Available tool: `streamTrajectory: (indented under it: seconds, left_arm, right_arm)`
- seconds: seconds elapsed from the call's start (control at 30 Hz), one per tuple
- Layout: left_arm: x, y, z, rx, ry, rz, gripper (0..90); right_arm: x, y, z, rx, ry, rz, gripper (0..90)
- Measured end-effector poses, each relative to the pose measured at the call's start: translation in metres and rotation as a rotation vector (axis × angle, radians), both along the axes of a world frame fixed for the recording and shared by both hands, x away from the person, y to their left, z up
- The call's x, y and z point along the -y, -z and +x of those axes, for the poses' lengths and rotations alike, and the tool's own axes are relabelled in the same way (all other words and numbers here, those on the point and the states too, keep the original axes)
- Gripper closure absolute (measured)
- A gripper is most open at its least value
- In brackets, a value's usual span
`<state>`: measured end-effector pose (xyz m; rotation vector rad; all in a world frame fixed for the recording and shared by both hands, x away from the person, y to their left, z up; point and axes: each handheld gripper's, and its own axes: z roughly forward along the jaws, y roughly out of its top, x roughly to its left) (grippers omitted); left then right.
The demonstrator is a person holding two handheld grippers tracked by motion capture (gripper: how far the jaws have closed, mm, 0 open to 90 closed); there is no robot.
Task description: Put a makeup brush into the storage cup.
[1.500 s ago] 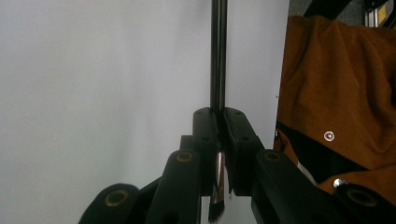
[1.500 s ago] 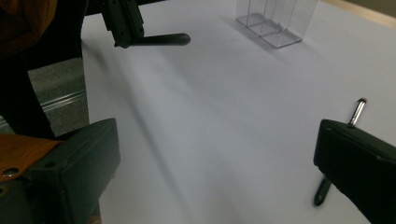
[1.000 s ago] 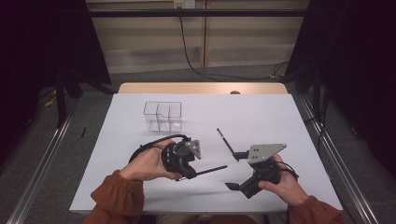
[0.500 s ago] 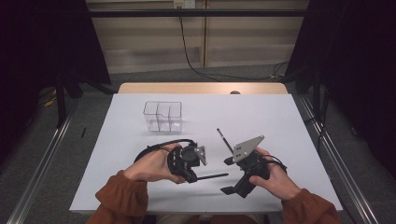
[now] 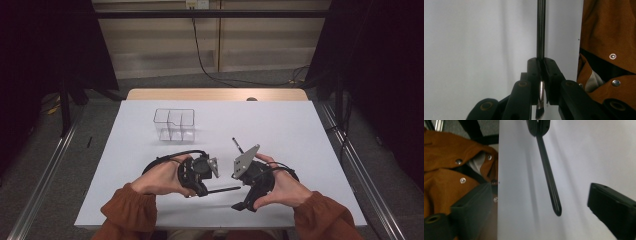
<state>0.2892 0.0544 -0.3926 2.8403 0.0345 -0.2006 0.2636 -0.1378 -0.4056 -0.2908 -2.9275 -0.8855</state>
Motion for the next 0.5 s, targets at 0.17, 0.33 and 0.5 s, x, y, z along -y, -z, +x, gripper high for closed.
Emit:
streamTrajectory:
  seconds: [0.17,0.33,0.5]
  left_arm:
    - [0.000,0.003,0.001,-0.003,-0.001,0.011,84.0]
    - [0.001,0.005,0.000,0.000,0.003,0.014,84.0]
    - [0.001,0.005,0.002,-0.005,0.004,0.017,84.0]
  right_arm:
    - [-0.004,0.001,0.011,-0.035,-0.008,-0.083,14.0]
    - [-0.007,0.004,0.021,-0.076,-0.029,-0.109,25.0]
    - [-0.009,0.008,0.020,-0.071,-0.051,-0.137,38.1]
